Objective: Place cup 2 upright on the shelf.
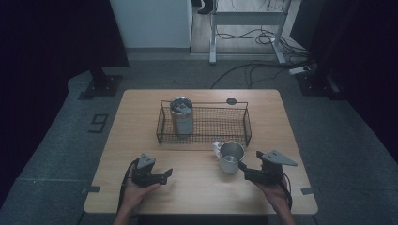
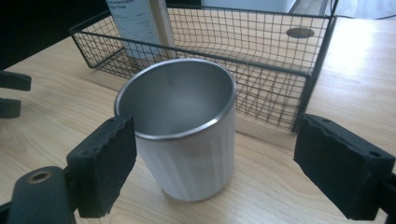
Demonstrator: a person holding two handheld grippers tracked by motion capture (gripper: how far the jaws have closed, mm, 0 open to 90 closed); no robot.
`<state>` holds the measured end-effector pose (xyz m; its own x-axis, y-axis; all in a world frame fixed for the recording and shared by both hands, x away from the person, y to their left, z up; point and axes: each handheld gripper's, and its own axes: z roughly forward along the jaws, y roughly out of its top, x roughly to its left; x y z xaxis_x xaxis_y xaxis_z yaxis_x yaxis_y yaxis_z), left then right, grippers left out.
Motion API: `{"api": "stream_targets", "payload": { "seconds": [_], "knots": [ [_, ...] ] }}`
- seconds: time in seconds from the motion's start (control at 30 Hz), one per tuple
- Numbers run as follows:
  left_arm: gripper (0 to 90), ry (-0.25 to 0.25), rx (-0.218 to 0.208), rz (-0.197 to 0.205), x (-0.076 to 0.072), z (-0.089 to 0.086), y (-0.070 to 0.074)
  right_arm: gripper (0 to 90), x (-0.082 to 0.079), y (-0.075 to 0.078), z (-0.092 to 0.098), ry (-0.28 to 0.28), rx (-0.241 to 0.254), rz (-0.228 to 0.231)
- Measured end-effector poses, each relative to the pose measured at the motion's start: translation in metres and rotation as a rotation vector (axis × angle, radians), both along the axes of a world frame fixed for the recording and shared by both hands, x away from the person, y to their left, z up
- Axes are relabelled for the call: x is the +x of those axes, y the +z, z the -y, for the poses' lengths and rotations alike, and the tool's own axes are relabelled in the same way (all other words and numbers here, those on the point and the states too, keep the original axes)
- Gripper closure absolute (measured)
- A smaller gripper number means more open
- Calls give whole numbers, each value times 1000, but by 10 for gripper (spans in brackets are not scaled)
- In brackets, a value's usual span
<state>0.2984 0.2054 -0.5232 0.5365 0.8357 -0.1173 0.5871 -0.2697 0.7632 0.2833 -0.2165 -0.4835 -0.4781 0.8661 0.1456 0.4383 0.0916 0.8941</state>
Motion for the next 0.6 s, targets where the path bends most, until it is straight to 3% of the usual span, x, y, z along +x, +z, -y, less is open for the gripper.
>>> {"api": "stream_targets", "payload": {
  "seconds": [0.6],
  "knots": [
    [136,-4,-10,-8,-1,3,-1,75,8,7,-25,38,12,3]
  ]
}}
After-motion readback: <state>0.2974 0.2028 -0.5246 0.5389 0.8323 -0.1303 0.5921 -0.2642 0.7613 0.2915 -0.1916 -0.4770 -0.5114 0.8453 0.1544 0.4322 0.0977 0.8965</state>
